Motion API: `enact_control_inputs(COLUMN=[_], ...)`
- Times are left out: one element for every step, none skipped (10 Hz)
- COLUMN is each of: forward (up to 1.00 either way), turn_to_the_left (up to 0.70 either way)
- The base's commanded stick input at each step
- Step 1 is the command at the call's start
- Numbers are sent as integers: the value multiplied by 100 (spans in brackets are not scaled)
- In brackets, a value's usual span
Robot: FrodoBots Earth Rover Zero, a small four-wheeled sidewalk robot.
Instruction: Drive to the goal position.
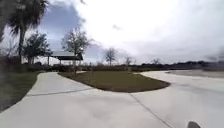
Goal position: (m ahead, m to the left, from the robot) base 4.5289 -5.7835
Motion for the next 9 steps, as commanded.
enact_control_inputs(forward=[0, 0, 0, 0, 0, 0, 0, 0, 0], turn_to_the_left=[-100, -100, -100, -100, -100, -100, -100, -100, -100])
